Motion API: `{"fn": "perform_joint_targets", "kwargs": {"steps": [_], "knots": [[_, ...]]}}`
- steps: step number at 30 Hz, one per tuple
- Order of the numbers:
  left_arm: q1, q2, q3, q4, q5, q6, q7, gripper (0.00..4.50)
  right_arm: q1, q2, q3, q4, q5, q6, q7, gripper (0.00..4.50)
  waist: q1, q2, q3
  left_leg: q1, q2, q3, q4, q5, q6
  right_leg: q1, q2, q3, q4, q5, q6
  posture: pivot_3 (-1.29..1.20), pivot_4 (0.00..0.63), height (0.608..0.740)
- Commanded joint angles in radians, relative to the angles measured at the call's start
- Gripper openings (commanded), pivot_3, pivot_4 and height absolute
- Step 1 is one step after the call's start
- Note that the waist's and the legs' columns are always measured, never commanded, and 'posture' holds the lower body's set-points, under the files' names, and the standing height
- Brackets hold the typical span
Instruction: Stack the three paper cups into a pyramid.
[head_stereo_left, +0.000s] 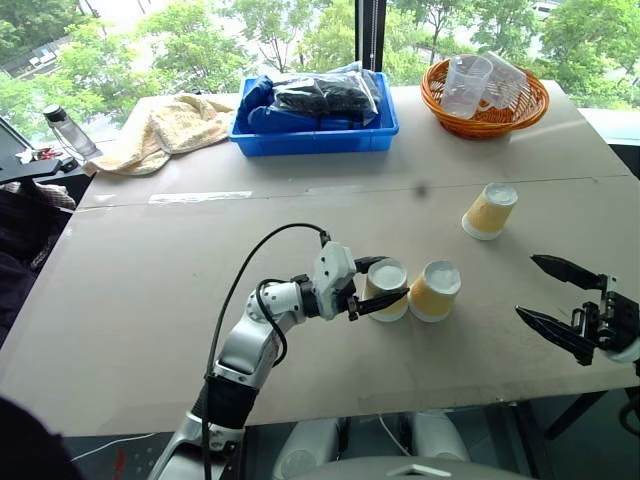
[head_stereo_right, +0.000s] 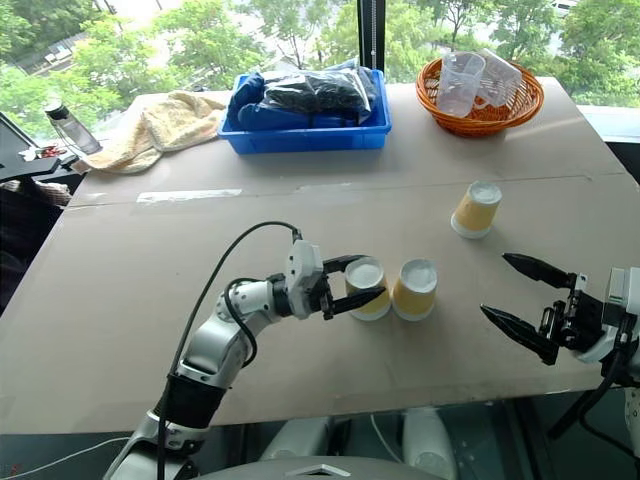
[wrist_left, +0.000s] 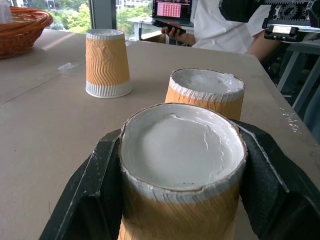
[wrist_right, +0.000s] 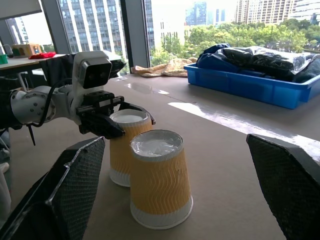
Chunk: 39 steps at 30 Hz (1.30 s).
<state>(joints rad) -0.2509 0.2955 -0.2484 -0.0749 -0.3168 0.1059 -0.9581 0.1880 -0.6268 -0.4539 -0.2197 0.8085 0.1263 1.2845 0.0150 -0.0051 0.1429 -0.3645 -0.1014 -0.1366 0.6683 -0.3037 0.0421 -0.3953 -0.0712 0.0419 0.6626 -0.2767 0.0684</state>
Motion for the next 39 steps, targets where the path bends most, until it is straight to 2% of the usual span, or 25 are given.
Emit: {"fn": "perform_joint_targets", "kwargs": {"steps": [1, 2, 5, 6, 7, 18, 23, 31, 37, 39], "knots": [[0.006, 0.005, -0.009, 0.012, 0.022, -0.033, -0.002, 2.46, -0.001, -0.016, -0.044, -0.030, 0.019, -0.016, 0.004, 4.50, 0.000, 0.000, 0.000, 0.000, 0.000, 0.000, 0.000, 0.000, 0.000, 0.000, 0.000, 0.000, 0.000, 0.000, 0.000, 0.00, 0.150, 0.740], [0.005, 0.005, -0.008, 0.017, 0.023, -0.037, -0.001, 2.46, -0.001, -0.016, -0.044, -0.030, 0.019, -0.016, 0.005, 4.50, 0.000, 0.000, 0.000, 0.000, 0.000, 0.000, 0.000, 0.000, 0.000, 0.000, 0.000, 0.000, 0.000, 0.000, 0.000, 0.00, 0.150, 0.740], [0.008, 0.000, -0.010, 0.013, 0.015, -0.048, -0.011, 3.88, -0.001, -0.014, -0.043, -0.025, 0.016, -0.021, 0.007, 4.50, 0.000, 0.000, 0.000, 0.000, 0.000, 0.000, 0.000, 0.000, 0.000, 0.000, 0.000, 0.000, 0.000, 0.000, 0.000, 0.00, 0.150, 0.740], [0.012, -0.001, -0.011, 0.007, 0.010, -0.051, -0.017, 4.26, -0.002, -0.014, -0.042, -0.024, 0.016, -0.022, 0.008, 4.50, 0.000, 0.000, 0.000, 0.000, 0.000, 0.000, 0.000, 0.000, 0.000, 0.000, 0.000, 0.000, 0.000, 0.000, 0.000, 0.00, 0.150, 0.740], [0.014, -0.002, -0.011, 0.002, 0.007, -0.053, -0.021, 4.40, -0.002, -0.014, -0.042, -0.023, 0.015, -0.023, 0.008, 4.50, 0.000, 0.000, 0.000, 0.000, 0.000, 0.000, 0.000, 0.000, 0.000, 0.000, 0.000, 0.000, 0.000, 0.000, 0.000, 0.00, 0.150, 0.740], [0.049, 0.010, 0.007, -0.127, -0.064, -0.024, -0.048, 4.40, -0.006, -0.018, -0.030, -0.041, 0.037, -0.005, 0.004, 4.50, -0.001, 0.000, 0.000, 0.000, 0.000, 0.000, 0.000, 0.000, 0.000, 0.000, 0.000, 0.000, 0.000, 0.000, 0.000, 0.00, 0.150, 0.740], [0.069, 0.071, 0.028, -0.259, -0.146, 0.076, -0.059, 4.40, -0.004, -0.022, -0.026, -0.041, 0.034, -0.003, 0.010, 4.50, 0.000, 0.000, 0.000, 0.000, 0.000, 0.000, 0.000, 0.000, 0.000, 0.000, 0.000, 0.000, 0.000, 0.000, 0.000, 0.00, 0.150, 0.740], [0.016, 0.204, 0.169, -0.476, -0.329, 0.295, 0.026, 4.40, -0.051, 0.012, -0.024, 0.014, 0.010, -0.016, -0.067, 4.50, -0.001, 0.000, 0.000, 0.000, 0.000, 0.000, 0.000, 0.000, 0.000, 0.000, 0.000, 0.000, 0.000, 0.000, 0.000, 0.00, 0.150, 0.740], [0.010, 0.401, 0.324, -0.533, -0.485, 0.426, -0.028, 4.40, -0.192, 0.028, 0.004, 0.132, -0.145, -0.003, -0.333, 4.50, -0.005, 0.002, 0.001, 0.001, 0.000, 0.000, -0.001, 0.000, 0.000, -0.001, 0.001, 0.001, 0.001, 0.000, 0.000, 0.00, 0.150, 0.740], [-0.016, 0.500, 0.430, -0.502, -0.564, 0.485, -0.063, 4.40, -0.265, 0.049, 0.033, 0.162, -0.239, 0.023, -0.499, 4.50, -0.004, 0.002, 0.002, 0.001, 0.000, 0.001, -0.001, 0.000, 0.000, -0.001, 0.001, 0.001, 0.001, 0.000, 0.000, 0.00, 0.150, 0.740]]}}
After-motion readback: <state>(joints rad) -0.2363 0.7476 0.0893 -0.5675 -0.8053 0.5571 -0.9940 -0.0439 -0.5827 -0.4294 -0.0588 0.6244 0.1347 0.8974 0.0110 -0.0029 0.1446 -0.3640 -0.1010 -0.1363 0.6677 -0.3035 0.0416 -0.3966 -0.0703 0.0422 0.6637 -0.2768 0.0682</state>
